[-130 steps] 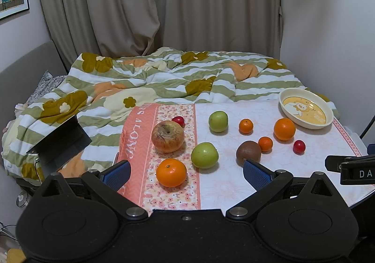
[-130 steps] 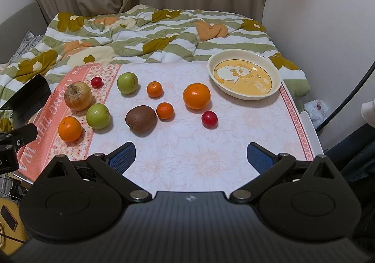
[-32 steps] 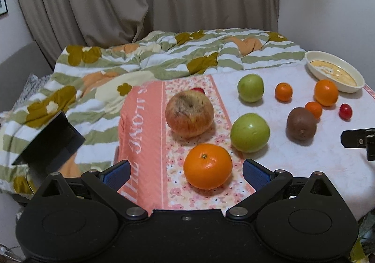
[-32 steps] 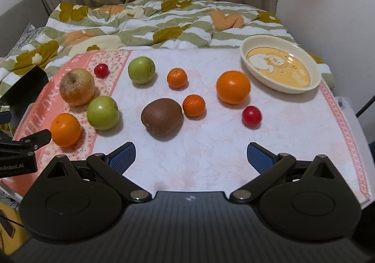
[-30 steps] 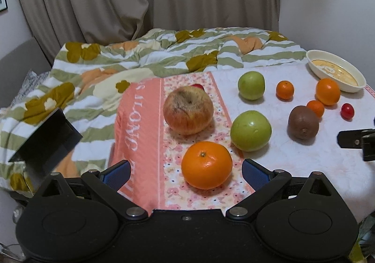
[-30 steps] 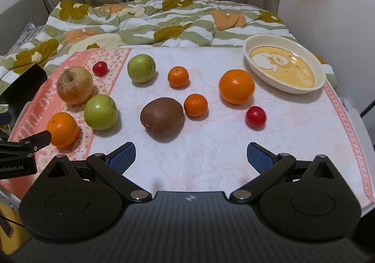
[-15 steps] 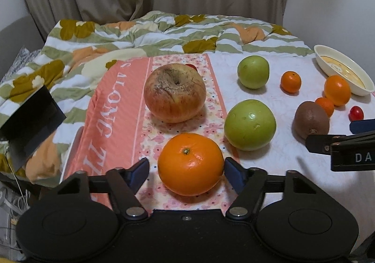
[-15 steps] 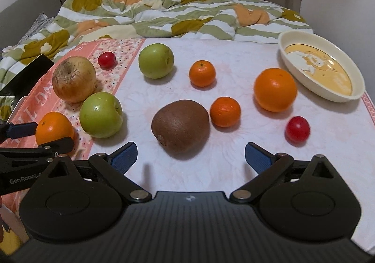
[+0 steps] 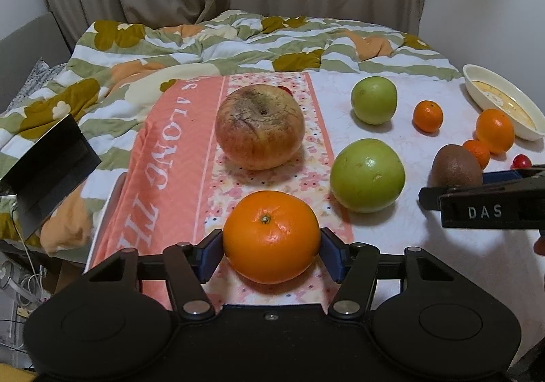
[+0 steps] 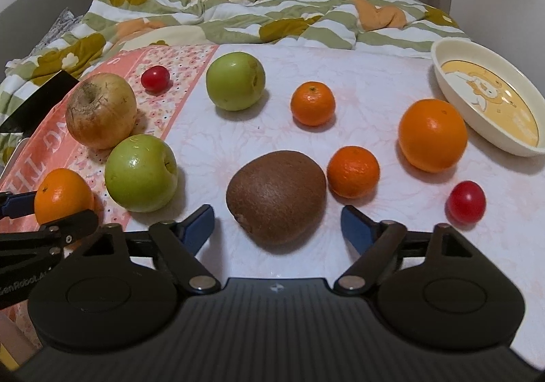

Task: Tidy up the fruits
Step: 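Grasp the large orange with the left tool while the right tool grasps the brown kiwi, then carry the orange into the white bowl and open the left tool while the right carries the kiwi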

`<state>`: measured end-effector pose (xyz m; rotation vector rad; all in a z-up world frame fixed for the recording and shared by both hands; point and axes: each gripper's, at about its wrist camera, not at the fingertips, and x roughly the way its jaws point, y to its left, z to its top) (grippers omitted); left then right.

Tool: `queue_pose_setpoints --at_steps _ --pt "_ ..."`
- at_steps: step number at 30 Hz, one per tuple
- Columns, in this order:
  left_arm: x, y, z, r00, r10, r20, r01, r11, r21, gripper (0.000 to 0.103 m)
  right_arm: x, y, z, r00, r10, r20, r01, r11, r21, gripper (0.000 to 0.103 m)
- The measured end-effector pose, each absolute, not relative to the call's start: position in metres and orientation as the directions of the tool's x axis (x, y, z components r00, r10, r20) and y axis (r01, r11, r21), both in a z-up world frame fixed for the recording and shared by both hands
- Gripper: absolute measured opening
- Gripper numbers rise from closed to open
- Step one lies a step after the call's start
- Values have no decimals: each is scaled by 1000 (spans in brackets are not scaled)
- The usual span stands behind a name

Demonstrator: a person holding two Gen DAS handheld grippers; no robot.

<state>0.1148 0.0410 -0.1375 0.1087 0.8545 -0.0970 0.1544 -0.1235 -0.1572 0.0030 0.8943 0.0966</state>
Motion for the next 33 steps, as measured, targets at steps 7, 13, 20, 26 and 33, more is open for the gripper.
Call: queue_pose_setpoints --at_steps 7,13,20,26,33 --pt "110 49 -136 656 -32 -754 109 993 53 64 157 -116 -159 641 46 -766 -73 997 -1 83" --pt "101 50 -127 669 -49 -742 121 992 43 64 155 -113 -156 653 41 -757 -83 996 -18 75" --pt "89 50 -109 684 -77 -725 135 991 22 64 136 -115 -132 680 52 -731 -75 997 2 75" --pt "77 37 -80 708 -108 -698 173 985 22 64 112 -129 -96 708 59 -704 -57 998 26 75" --pt "73 1 -49 730 -124 -673 192 981 27 64 90 -173 -60 728 72 -682 -59 997 42 75"
